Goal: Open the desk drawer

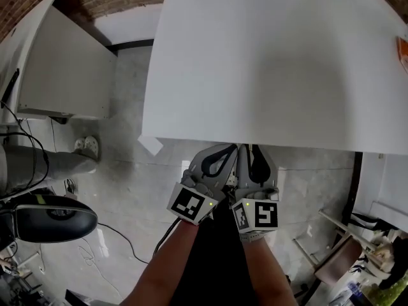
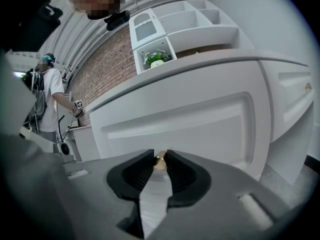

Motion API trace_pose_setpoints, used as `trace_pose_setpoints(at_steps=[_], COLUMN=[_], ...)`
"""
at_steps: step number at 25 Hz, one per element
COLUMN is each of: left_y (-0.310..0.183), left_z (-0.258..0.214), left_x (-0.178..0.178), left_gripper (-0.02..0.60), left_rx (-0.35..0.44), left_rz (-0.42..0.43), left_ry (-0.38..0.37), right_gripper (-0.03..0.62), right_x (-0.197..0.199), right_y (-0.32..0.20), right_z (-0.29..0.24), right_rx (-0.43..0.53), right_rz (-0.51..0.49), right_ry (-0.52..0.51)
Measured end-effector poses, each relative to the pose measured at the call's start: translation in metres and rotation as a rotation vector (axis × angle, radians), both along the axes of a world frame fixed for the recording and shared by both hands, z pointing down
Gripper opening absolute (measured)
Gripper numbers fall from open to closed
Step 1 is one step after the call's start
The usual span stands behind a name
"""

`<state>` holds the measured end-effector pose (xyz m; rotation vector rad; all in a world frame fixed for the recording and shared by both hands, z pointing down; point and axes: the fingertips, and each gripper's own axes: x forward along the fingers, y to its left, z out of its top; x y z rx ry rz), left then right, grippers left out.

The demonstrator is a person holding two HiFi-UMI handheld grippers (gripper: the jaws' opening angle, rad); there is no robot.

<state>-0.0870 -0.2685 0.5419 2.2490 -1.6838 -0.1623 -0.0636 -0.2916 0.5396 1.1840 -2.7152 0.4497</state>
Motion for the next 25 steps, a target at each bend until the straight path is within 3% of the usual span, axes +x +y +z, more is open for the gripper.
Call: trace_pose_setpoints(at_steps=[25], left_y=[0.033], left_z=[0.003], left_x=[0.022], left_gripper=[-0.015], left_rx=[-0.025], left_rz=[0.025], left_ry=[-0.023], right_gripper=[0.074], right_x=[0.017], right_y=[0.03], right_z=[0.001], right_rx=[-0.01], right_rz=[-0.033], right_ry=[0.021])
